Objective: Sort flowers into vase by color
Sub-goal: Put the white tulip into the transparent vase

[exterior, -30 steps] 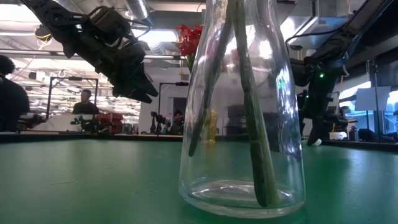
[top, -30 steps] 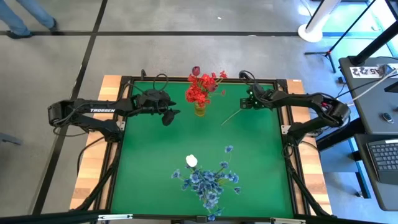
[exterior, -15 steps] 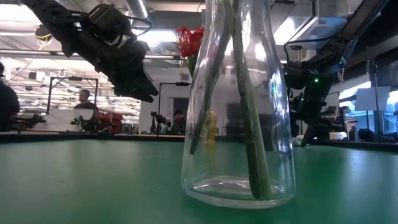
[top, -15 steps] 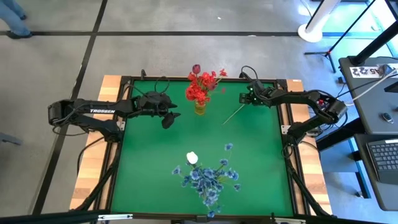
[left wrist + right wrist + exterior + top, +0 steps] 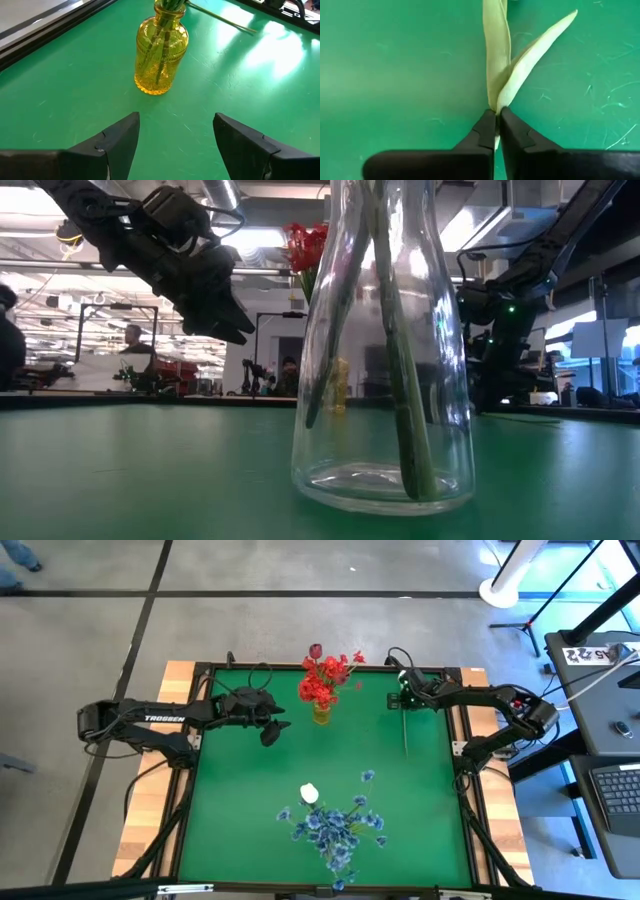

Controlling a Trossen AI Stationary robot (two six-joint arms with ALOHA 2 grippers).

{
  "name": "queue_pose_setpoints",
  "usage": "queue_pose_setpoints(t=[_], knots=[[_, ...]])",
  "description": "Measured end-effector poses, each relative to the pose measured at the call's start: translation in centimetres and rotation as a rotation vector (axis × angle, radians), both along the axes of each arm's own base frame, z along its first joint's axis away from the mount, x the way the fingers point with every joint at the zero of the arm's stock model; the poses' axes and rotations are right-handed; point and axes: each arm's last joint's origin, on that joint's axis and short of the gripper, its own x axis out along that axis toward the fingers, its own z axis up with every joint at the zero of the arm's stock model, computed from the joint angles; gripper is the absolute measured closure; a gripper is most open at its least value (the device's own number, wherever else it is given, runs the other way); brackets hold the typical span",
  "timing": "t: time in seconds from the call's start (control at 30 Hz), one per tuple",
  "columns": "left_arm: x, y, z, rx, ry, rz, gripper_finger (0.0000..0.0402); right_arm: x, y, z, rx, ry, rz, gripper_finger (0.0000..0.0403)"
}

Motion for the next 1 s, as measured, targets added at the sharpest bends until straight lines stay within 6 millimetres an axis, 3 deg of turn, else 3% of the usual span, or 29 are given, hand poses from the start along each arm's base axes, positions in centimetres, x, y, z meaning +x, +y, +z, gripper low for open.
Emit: queue_pose_setpoints(t=[0.23,0.53,0.8,1.0], knots=[[0.0,0.0,0.0,-0.014,-0.005,0.010,0.0153,0.5,-0.2,1.6,0.045,0.023,0.107,0.0394],[0.1,0.1,0.2,0.010,-0.023,0.000,0.0153,1.1,-0.1,10.0,-0.124,-0.226,0.303,0.0399],[0.5,0.1,0.9,0.006,-0.119,-0.010,0.0153,-0.9,3.6,16.5,-0.409,-0.454,0.462,0.0400],[1.2,-0.1,2.2,-0.033,-0.276,-0.106,0.0153,-0.4,7.9,19.1,-0.565,-0.652,0.640,0.0401]])
